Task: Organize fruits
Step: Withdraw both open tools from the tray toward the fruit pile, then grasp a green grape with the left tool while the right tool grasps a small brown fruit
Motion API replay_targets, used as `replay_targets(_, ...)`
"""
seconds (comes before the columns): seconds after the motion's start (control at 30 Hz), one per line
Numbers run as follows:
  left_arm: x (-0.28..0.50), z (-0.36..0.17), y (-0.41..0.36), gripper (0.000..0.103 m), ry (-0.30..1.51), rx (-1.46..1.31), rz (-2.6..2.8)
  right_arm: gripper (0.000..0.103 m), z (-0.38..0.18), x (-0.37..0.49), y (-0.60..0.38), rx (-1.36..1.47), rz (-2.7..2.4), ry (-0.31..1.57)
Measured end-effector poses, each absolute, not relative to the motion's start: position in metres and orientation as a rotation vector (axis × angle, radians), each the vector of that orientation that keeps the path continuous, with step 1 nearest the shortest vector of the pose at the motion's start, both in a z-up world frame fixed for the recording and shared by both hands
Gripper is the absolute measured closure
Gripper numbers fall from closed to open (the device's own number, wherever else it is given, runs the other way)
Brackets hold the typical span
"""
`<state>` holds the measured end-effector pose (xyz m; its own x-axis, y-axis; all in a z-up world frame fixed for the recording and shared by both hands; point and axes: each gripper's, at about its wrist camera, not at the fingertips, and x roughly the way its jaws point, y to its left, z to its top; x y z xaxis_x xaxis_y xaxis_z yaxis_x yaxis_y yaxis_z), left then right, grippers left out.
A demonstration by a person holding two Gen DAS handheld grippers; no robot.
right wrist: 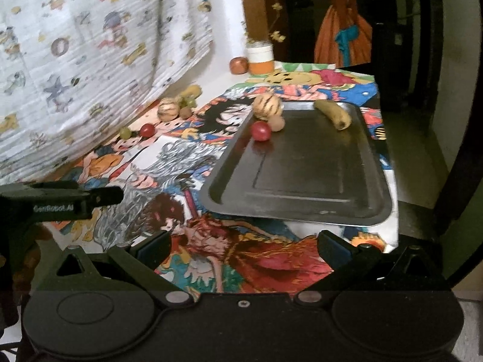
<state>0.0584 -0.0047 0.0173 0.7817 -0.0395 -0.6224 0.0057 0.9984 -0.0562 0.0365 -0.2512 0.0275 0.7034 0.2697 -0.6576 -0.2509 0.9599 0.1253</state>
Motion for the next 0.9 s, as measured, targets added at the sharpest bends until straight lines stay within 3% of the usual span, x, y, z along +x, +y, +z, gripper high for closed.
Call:
replay_targets(0.23, 0.063, 0.016, 0.015, 0.000, 0.663, -0.088, 0.047, 0.000, 0.038, 0.048, -0.244, 0.064, 0.357, 0.750)
replay_targets(0.63, 0.085, 0.032, 0.064, 0.000, 0.558, -0.033, 0.144, 0.000, 0.108, 0.135, -0.189, 0.097, 0.608, 0.691)
replay_targets(0.9, 0.102, 0.030, 0.073, 0.000, 0.481, 0.092, 0.107, 0.000, 0.097, 0.203, -0.161, -0.018, 0.722, 0.616)
